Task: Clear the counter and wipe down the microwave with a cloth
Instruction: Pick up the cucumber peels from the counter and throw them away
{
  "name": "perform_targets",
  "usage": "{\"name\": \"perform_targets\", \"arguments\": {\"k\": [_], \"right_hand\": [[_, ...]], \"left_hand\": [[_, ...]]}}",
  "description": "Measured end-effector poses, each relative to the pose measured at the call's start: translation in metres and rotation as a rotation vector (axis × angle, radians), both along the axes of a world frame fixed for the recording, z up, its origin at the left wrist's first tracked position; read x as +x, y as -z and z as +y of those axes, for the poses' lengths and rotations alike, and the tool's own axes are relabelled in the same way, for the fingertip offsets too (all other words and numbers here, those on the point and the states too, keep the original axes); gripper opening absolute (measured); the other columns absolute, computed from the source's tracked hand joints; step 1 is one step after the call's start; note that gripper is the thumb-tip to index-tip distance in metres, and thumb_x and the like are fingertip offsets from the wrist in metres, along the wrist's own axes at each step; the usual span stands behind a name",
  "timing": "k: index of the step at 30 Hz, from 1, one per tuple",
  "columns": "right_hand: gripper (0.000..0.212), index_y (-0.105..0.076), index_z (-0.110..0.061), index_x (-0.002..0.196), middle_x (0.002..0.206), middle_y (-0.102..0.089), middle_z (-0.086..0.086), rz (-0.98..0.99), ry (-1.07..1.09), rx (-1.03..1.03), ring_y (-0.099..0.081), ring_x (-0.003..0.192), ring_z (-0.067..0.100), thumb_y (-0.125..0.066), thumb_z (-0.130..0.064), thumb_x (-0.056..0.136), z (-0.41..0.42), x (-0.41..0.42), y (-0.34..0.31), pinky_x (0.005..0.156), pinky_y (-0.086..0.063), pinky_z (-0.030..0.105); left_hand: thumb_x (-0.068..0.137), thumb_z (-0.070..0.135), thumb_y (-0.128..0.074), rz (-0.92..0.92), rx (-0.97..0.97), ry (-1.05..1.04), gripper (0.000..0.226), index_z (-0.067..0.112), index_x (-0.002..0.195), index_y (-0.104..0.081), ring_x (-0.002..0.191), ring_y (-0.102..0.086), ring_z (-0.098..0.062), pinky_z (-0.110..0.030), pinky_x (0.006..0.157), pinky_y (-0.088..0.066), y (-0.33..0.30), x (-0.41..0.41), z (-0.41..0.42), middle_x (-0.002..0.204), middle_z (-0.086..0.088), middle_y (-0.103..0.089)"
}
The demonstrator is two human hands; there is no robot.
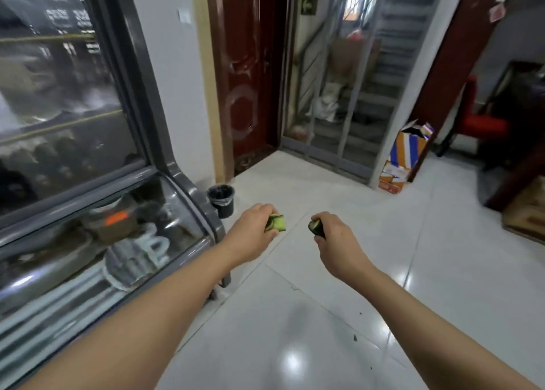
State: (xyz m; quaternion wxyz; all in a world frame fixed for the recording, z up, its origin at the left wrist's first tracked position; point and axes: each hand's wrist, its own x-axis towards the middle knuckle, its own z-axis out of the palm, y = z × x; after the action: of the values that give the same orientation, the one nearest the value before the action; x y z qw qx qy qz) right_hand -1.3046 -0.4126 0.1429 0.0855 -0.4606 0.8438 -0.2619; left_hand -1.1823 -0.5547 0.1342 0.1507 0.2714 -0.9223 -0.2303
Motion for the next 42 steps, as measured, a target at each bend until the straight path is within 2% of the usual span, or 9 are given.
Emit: {"name": "perform_targets", "arguments": {"k": [9, 15, 26, 33, 42], "right_hand": [[0.035, -0.045, -0.012, 0.128, 0.124, -0.051, 0.009, -0.028, 0.059, 0.005, -0.050, 0.110, 0.025, -0.048, -0.005, 0.094, -0.076, -0.139, 0.003, 0.089, -0.043, 0.032], [0.033, -0.046, -0.011, 0.124, 0.121, -0.052, 0.009, -0.029, 0.032, -0.013, -0.050, 0.106, 0.025, -0.048, -0.003, 0.093, -0.127, -0.239, 0.012, 0.084, -0.041, 0.028], [0.031, -0.047, -0.011, 0.123, 0.120, -0.052, 0.010, 0.004, -0.213, 0.000, -0.053, 0.100, 0.025, -0.048, -0.004, 0.094, -0.262, -0.441, -0.001, 0.081, -0.044, 0.030], [0.027, -0.049, -0.010, 0.119, 0.116, -0.053, 0.010, -0.017, -0.330, 0.004, -0.052, 0.099, 0.026, -0.049, -0.003, 0.093, -0.350, -0.524, 0.002, 0.083, -0.046, 0.036], [0.030, -0.049, -0.011, 0.121, 0.117, -0.052, 0.010, 0.021, -0.419, 0.031, -0.052, 0.102, 0.027, -0.050, -0.005, 0.092, -0.505, -0.626, 0.012, 0.084, -0.043, 0.034]], "left_hand": [[0.089, 0.022, -0.060, -0.058, 0.005, 0.072, 0.025, 0.016, 0.112, -0.052, 0.100, -0.052, -0.019, -0.026, 0.080, -0.037, -0.005, -0.150, -0.084, 0.113, -0.003, -0.054], [0.090, 0.023, -0.059, -0.081, -0.015, 0.044, 0.026, 0.016, 0.113, -0.051, 0.099, -0.052, -0.020, -0.027, 0.078, -0.037, -0.001, -0.239, -0.131, 0.114, -0.004, -0.053], [0.089, 0.025, -0.060, -0.055, -0.019, -0.218, 0.025, 0.019, 0.112, -0.052, 0.095, -0.051, -0.018, -0.027, 0.072, -0.034, -0.006, -0.407, -0.233, 0.109, 0.000, -0.053], [0.089, 0.022, -0.060, -0.043, 0.008, -0.309, 0.022, 0.017, 0.109, -0.052, 0.092, -0.048, -0.015, -0.028, 0.075, -0.035, -0.005, -0.485, -0.301, 0.110, -0.002, -0.054], [0.089, 0.020, -0.059, -0.038, 0.054, -0.418, 0.020, 0.017, 0.108, -0.052, 0.090, -0.051, -0.019, -0.029, 0.075, -0.038, 0.011, -0.585, -0.442, 0.106, -0.003, -0.054]]}}
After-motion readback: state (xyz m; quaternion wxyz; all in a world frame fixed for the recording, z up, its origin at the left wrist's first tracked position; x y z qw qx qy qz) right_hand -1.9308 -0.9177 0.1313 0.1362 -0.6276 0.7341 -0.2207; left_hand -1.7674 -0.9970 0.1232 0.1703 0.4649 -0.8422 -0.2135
